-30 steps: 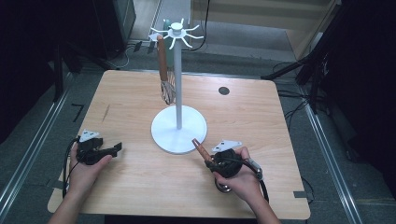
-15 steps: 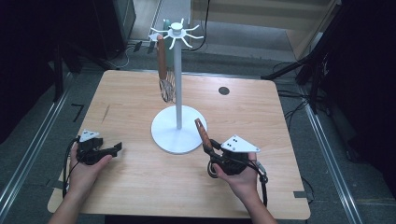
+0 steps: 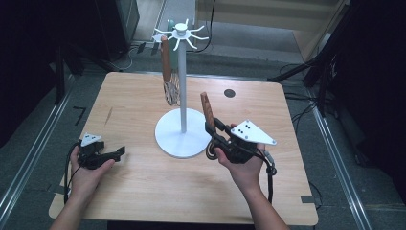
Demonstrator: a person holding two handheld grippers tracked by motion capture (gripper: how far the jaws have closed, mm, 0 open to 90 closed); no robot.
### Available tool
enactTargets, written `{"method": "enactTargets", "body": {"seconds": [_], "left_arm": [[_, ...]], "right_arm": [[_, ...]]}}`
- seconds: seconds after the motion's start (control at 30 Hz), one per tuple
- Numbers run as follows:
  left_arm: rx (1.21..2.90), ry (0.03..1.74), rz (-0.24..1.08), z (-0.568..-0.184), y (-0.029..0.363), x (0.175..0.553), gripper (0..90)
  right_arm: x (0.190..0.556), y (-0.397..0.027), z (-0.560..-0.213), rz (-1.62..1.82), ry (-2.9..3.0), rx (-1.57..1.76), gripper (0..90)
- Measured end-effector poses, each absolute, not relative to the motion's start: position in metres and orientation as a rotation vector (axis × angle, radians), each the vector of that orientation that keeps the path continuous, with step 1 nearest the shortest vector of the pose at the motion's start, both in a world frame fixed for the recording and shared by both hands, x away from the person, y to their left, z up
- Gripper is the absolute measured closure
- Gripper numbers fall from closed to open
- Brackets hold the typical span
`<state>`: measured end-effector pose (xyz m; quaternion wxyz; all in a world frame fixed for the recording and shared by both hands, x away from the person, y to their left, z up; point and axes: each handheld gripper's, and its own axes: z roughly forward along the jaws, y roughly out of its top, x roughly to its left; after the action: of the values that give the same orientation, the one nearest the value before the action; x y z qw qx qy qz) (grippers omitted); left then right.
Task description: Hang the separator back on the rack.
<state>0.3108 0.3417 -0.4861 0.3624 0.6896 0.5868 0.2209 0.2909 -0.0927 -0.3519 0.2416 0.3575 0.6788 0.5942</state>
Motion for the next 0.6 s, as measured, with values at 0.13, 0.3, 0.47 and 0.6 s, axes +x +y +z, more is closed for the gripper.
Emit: {"method": "enactTargets", "body": {"seconds": [0.13, 0.3, 0.47, 0.6], "left_arm": [[1.773, 1.482, 0.584, -0.485, 0.341, 0.309, 4.4], [1.769, 1.463, 0.587, -0.485, 0.341, 0.308, 4.2], [1.769, 1.456, 0.584, -0.485, 0.342, 0.307, 4.2], [1.781, 1.458, 0.586, -0.485, 0.341, 0.307, 4.2]], "right_arm": [[0.296, -0.088, -0.328, 1.670, 1.782, 0.943, 69.9], [0.301, -0.084, -0.302, 1.728, 1.709, 0.921, 69.9], [0.306, -0.078, -0.283, 1.764, 1.675, 0.901, 69.9], [0.308, -0.075, -0.274, 1.786, 1.643, 0.878, 69.9]]}}
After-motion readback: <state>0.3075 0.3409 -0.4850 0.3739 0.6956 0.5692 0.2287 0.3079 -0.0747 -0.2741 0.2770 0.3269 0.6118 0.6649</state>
